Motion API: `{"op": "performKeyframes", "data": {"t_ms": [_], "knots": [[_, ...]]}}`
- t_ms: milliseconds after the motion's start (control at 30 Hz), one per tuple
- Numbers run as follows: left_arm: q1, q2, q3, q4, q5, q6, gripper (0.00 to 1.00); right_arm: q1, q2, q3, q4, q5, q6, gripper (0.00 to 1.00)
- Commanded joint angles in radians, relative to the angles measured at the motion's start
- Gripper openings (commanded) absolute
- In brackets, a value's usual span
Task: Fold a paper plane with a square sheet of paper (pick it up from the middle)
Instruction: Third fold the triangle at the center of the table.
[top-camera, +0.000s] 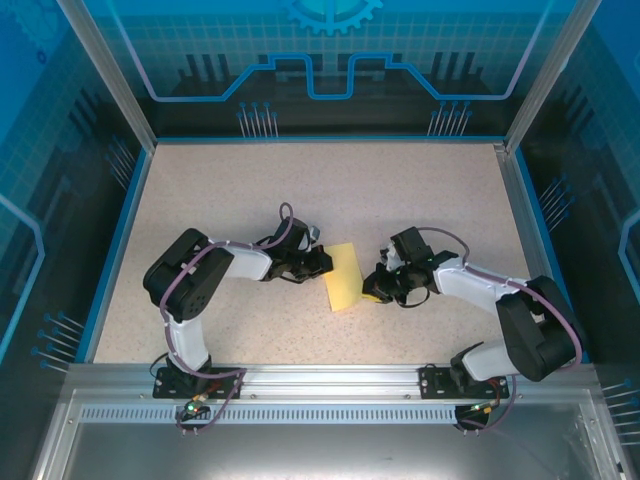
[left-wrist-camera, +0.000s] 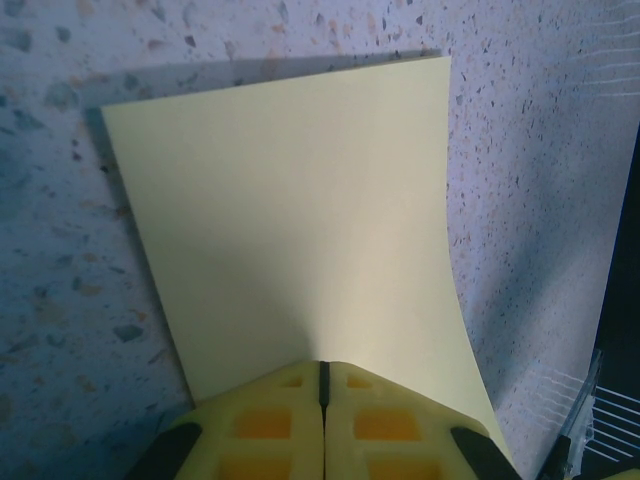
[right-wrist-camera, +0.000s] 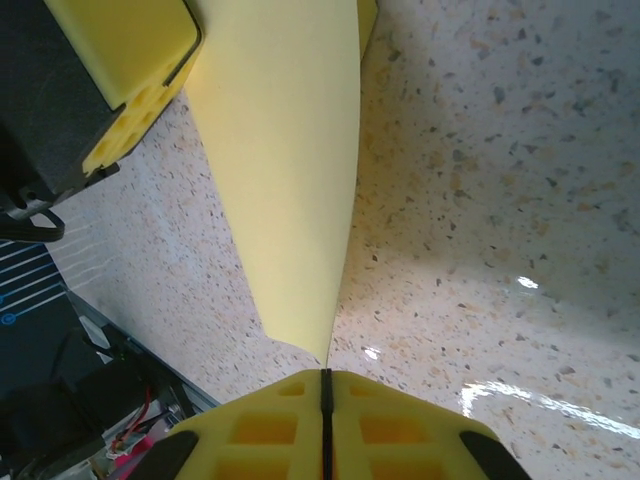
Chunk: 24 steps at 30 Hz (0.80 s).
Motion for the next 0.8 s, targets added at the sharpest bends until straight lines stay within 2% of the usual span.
{"op": "performKeyframes", "data": {"t_ms": [0, 367, 500, 767], "knots": [[-0.003, 0.024, 0.006, -0.024, -0.011, 0.021, 0.08, 0.011, 0.003, -0.008, 0.039, 0.012, 0.026, 0.06], [-0.002, 0.006, 0.016, -0.039, -0.007, 0.025, 0.08, 0.077, 0.088, 0.07, 0.177, 0.015, 0.02, 0.04], [-0.002, -0.051, 0.023, -0.053, -0.005, 0.024, 0.1, 0.101, 0.148, 0.112, 0.192, 0.026, 0.021, 0.04], [0.017, -0.132, 0.03, -0.112, -0.082, 0.052, 0.13, 0.126, 0.225, 0.162, 0.174, 0.052, 0.025, 0.03]]}}
